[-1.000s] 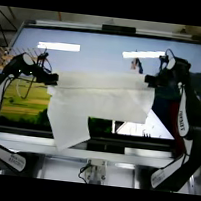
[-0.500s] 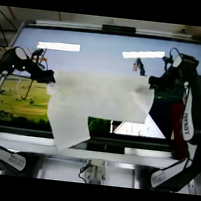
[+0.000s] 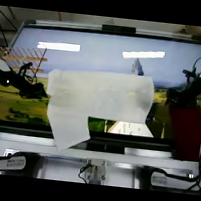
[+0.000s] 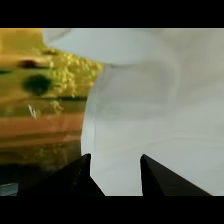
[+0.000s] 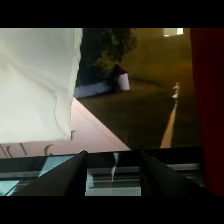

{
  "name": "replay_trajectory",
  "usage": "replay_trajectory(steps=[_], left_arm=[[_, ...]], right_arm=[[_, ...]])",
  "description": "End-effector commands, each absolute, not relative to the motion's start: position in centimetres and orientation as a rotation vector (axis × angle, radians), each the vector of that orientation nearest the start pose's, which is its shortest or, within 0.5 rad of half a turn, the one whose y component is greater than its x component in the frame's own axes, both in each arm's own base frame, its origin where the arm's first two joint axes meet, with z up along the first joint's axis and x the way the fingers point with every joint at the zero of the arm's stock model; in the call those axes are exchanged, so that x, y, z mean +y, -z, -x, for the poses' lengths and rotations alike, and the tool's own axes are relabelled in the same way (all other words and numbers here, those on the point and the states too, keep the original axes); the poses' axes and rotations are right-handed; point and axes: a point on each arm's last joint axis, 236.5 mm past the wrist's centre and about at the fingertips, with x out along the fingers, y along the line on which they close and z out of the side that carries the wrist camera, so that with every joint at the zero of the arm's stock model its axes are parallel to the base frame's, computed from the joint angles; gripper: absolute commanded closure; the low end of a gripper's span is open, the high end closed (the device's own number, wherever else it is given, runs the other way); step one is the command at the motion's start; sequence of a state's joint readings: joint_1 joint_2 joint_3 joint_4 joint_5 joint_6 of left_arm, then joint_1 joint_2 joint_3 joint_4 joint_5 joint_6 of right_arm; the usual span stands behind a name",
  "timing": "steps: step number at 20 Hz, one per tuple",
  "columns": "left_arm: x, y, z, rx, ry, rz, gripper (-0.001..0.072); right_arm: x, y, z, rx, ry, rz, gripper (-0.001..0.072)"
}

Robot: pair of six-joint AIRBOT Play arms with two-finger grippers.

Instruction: Fold the shirts.

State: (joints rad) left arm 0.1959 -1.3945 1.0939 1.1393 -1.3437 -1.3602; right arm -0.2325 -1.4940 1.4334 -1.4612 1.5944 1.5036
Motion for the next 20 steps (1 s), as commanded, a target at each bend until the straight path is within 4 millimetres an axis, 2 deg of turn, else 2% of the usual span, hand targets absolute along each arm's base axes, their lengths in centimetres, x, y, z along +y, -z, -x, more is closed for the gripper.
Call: replay_trajectory(steps=[1, 3, 5, 13, 14, 15, 17, 18, 20], left_arm=[[-4.1, 6.8, -28.2, 1.516, 0.251, 0.492, 0.0297], [-4.3, 8.2, -26.4, 1.538, 0.250, 0.512, 0.0297], [-4.8, 8.9, -25.5, 1.556, 0.264, 0.521, 0.0297], [-6.6, 10.4, -24.7, 1.533, 0.266, 0.630, 0.0304], [-6.8, 10.6, -24.5, 1.534, 0.265, 0.637, 0.0305], [-7.0, 10.9, -24.3, 1.541, 0.266, 0.633, 0.0305], [-7.7, 11.3, -23.8, 1.551, 0.275, 0.614, 0.0316], [-8.0, 11.5, -23.8, 1.554, 0.272, 0.610, 0.0340], [-8.5, 11.4, -23.9, 1.551, 0.281, 0.606, 0.0556]], right_arm=[[-4.8, 0.7, -31.4, 1.617, -0.003, -0.276, 0.0263], [-4.3, 1.1, -30.7, 1.620, -0.011, -0.284, 0.0263], [-3.7, 1.3, -30.6, 1.622, -0.030, -0.307, 0.0263], [-3.6, 1.3, -31.4, 1.590, -0.030, -0.316, 0.0262], [-3.3, 1.3, -31.5, 1.587, -0.041, -0.322, 0.0222], [-2.7, 1.4, -31.5, 1.584, -0.075, -0.330, 0.0075], [-1.5, 2.3, -30.9, 1.597, -0.109, -0.373, 0.0061], [-0.9, 3.0, -30.6, 1.604, -0.121, -0.398, 0.0061], [0.5, 4.8, -29.6, 1.619, -0.151, -0.453, 0.0061]])
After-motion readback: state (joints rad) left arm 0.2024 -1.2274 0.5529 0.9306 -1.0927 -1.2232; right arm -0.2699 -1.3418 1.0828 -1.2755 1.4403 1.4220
